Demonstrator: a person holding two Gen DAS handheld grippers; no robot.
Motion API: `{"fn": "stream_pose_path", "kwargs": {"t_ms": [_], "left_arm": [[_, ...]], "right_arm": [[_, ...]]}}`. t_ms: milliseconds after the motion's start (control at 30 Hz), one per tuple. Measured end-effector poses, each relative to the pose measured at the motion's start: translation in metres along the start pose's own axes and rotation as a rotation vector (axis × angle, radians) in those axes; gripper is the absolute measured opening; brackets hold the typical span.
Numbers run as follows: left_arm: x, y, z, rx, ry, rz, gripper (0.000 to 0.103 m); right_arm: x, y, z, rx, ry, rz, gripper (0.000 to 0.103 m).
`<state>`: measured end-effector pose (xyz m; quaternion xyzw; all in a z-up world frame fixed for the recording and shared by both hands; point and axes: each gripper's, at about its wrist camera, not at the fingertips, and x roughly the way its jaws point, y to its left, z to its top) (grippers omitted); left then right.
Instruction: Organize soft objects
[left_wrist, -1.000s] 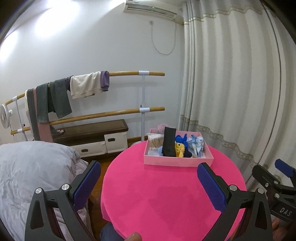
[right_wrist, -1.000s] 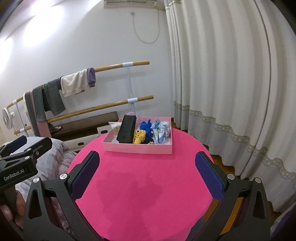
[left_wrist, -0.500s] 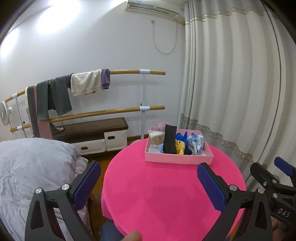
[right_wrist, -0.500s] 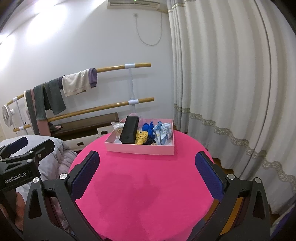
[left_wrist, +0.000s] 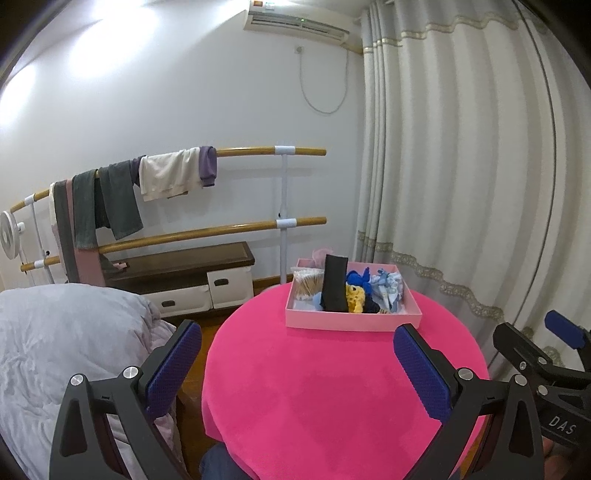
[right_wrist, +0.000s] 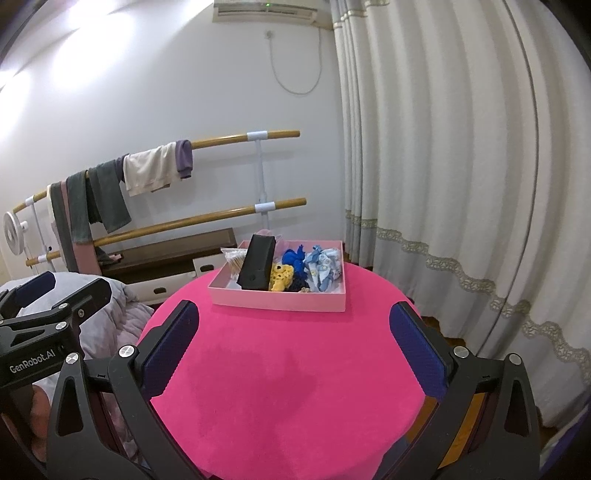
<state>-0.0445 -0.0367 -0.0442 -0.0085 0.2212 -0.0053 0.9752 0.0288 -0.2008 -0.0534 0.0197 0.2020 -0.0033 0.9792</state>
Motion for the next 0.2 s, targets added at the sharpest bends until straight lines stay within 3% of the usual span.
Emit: {"fn": "stream_pose_path", "kwargs": {"t_ms": [200], "left_arm": [[-0.0010,-0.0026,-0.0074,0.000,-0.020,0.001,0.103]], "right_arm": [[-0.0007,-0.0013,0.0002,0.004,-0.001,0.005,0.103]]}}
